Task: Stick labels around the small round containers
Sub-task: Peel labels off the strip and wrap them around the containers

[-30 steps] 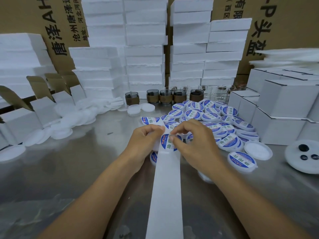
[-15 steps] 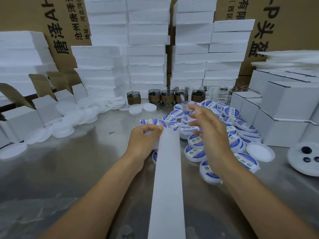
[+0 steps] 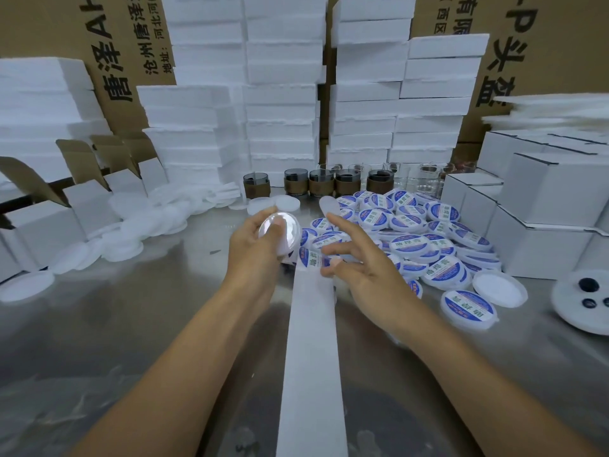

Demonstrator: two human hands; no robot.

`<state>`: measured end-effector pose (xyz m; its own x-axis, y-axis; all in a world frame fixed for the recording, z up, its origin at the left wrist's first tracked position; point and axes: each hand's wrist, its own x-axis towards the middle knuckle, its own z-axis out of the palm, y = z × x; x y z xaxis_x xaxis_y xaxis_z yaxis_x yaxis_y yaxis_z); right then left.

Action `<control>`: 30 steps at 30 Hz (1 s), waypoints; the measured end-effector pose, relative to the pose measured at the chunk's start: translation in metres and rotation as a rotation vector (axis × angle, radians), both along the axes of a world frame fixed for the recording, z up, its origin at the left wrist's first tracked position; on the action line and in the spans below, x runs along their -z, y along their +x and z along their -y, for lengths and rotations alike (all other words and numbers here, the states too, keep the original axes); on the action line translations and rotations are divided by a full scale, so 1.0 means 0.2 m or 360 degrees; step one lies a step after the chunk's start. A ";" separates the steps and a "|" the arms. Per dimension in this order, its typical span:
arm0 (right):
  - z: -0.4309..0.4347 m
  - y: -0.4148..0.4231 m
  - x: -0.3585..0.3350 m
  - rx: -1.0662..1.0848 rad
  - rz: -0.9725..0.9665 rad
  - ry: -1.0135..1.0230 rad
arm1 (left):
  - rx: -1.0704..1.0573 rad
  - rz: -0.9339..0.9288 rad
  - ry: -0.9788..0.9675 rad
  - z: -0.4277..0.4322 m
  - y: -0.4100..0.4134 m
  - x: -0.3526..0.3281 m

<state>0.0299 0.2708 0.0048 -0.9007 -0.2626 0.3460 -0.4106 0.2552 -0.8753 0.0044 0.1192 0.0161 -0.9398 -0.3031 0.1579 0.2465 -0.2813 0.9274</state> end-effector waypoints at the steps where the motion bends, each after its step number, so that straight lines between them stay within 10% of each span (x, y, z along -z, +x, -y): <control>1: 0.00 0.00 0.00 0.0005 0.0008 0.0001 | 0.0140 0.0002 0.0125 0.00 0.00 -0.01; 12: -0.06 0.00 -0.12 0.0376 -0.0016 -0.0707 | 0.0586 0.0171 -0.0016 -0.06 0.00 0.08; 17: -0.06 0.02 -0.15 -0.0069 0.0408 -0.1119 | 0.0590 0.0194 0.0028 -0.06 0.00 0.08; 30: 0.02 0.01 -0.05 0.0027 0.0598 -0.0750 | 0.0962 0.0197 0.0368 -0.06 0.01 0.06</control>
